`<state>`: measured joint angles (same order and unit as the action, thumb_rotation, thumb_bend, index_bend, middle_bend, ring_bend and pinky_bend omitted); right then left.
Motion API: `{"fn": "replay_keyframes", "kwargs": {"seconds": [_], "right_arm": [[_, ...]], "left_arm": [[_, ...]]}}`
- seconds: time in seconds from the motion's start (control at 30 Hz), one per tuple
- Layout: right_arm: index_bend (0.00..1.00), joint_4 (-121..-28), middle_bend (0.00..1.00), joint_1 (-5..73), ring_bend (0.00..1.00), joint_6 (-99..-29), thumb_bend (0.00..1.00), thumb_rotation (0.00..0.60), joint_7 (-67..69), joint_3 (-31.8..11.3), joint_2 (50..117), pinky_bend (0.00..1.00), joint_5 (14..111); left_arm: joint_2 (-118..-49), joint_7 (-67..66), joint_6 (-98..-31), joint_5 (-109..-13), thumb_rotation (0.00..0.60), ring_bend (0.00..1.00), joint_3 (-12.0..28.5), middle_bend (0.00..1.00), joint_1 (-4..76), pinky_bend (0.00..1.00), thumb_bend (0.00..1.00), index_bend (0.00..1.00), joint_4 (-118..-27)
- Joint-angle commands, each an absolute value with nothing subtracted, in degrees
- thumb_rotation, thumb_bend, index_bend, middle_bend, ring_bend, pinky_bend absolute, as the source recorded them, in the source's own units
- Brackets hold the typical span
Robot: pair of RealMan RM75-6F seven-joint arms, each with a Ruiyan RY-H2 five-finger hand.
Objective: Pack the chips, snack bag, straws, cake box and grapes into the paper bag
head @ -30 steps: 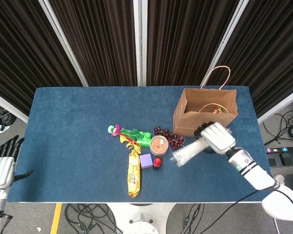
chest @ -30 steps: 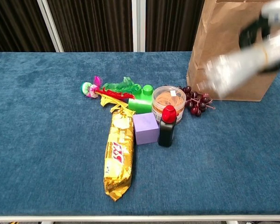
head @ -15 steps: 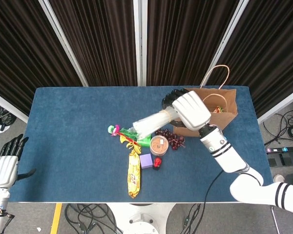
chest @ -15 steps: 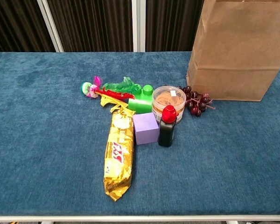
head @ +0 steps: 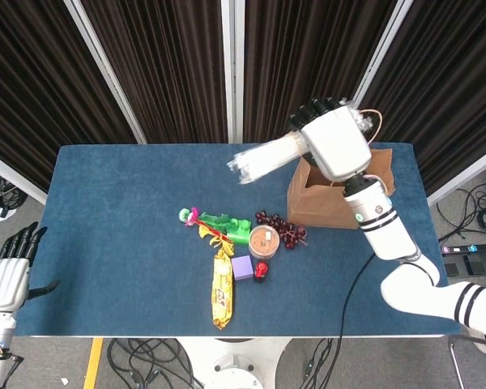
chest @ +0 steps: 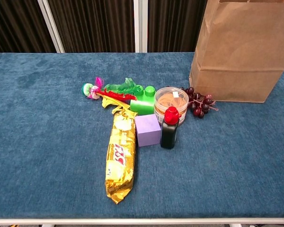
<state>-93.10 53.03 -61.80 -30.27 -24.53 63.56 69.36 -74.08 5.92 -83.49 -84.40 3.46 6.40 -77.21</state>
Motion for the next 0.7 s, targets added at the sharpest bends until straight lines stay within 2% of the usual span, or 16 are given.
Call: {"fn": "replay_keyframes", "kwargs": {"seconds": [0.03, 0.33, 0.57, 0.7], "right_arm": [[0.72, -88.2, 0.49, 52.3, 0.38, -61.0, 0.20, 0.600, -32.9, -21.5, 61.0, 0.49, 71.9], [0.72, -84.0, 0.49, 52.4, 0.38, -58.6, 0.20, 0.600, -38.5, -17.3, 55.4, 0.49, 78.7], [0.73, -85.6, 0.50, 51.9, 0.38, -55.6, 0.20, 0.600, -45.7, -15.6, 52.0, 0.49, 76.7], [0.73, -87.1, 0.50, 51.9, 0.38, -51.7, 0.20, 0.600, -50.0, -13.9, 50.4, 0.49, 74.1]], "left_arm": [[-74.1, 6.0, -83.4, -84.3, 0.600, 0.00, 3.5, 0.01, 6.5, 0.12, 0.09, 0.05, -77.2], [-74.6, 6.5, -83.1, -84.2, 0.600, 0.00, 3.3, 0.01, 6.5, 0.12, 0.09, 0.05, -76.4], [-75.0, 7.2, -83.4, -84.3, 0.600, 0.00, 3.2, 0.01, 6.3, 0.12, 0.09, 0.05, -75.7], [-75.0, 7.6, -83.4, -84.2, 0.600, 0.00, 3.2, 0.01, 6.2, 0.12, 0.09, 0.05, -75.5]]}}
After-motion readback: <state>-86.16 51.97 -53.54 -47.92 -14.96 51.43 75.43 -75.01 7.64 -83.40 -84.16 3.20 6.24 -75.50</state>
